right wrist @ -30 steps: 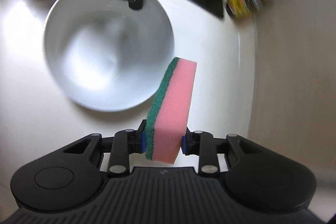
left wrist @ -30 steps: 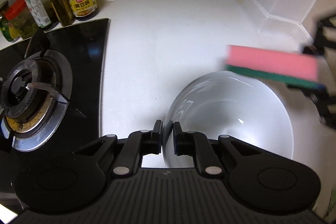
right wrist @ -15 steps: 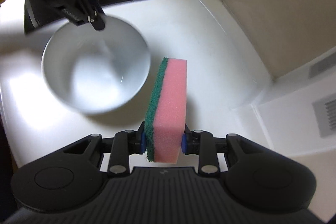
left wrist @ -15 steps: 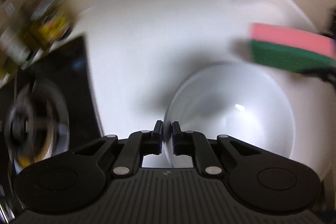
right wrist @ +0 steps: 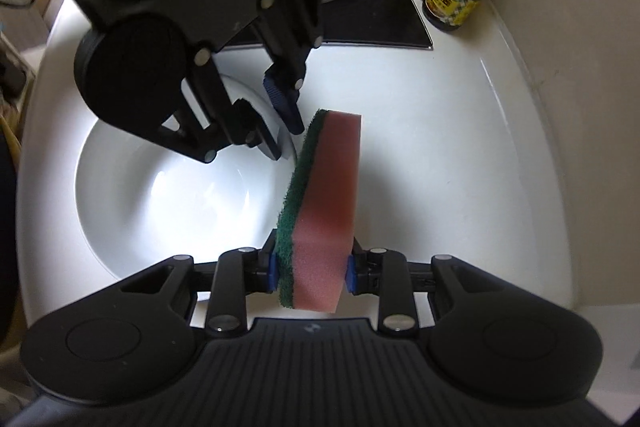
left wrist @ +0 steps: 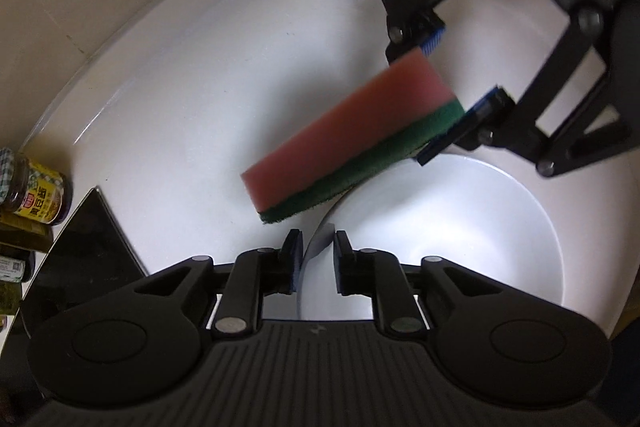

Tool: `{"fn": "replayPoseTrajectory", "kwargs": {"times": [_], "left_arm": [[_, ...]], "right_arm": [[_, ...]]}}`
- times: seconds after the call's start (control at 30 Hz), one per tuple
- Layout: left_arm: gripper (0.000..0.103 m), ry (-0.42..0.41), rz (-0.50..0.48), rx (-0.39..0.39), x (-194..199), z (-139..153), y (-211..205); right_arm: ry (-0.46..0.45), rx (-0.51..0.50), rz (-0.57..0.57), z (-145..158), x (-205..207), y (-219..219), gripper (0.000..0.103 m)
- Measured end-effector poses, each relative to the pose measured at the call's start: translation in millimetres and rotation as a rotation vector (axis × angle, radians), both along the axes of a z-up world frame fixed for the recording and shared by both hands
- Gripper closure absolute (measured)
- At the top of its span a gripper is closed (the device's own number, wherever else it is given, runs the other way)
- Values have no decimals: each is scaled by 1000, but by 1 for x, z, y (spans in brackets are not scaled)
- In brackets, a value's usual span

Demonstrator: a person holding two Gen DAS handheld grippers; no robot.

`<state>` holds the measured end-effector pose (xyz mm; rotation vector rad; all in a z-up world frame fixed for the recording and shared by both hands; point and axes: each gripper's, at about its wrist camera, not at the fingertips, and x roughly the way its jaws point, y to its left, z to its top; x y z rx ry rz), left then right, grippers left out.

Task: Clean bowl
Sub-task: 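Hold the bowl rim with the left gripper while the right wipes the sponge along the rim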

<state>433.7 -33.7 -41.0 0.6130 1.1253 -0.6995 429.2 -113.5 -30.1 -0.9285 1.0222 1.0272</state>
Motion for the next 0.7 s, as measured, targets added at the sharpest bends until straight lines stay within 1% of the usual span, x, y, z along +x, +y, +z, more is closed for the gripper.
{"fn": "replayPoseTrajectory", "kwargs": {"times": [0.1, 0.2, 0.27, 0.3, 0.37, 0.43, 0.47, 0.53, 0.6, 0.63, 0.67, 0.7], "left_arm": [[84, 30, 9, -6, 4, -2, 3], [83, 47, 45, -8, 6, -4, 5], [82, 43, 79, -8, 4, -4, 5], [81, 40, 109, -8, 2, -4, 6], [79, 30, 178, -4, -1, -4, 6], [78, 6, 262, 1, -6, -4, 8], [78, -12, 325, 9, -7, -5, 11], [79, -39, 480, 8, -8, -7, 23], [83, -34, 623, -4, -9, -6, 36], [86, -24, 677, -11, -11, -6, 42], [91, -6, 720, -23, -14, -5, 47], [94, 16, 755, -37, -18, -5, 51]], "right_arm": [[30, 26, -77, 1, 2, -11, 77], [38, 40, -191, 2, -5, -26, 77], [43, 49, -297, 1, -17, -36, 77], [42, 54, -330, 0, -21, -39, 77], [49, 70, -458, -4, -38, -50, 77], [64, 107, -586, -6, -55, -61, 77], [73, 138, -658, -6, -66, -67, 77], [75, 206, -759, -6, -85, -77, 77], [55, 249, -813, -2, -94, -85, 77], [35, 261, -827, 1, -96, -88, 77], [19, 260, -825, 4, -95, -89, 77], [0, 249, -816, 7, -91, -88, 77]]}}
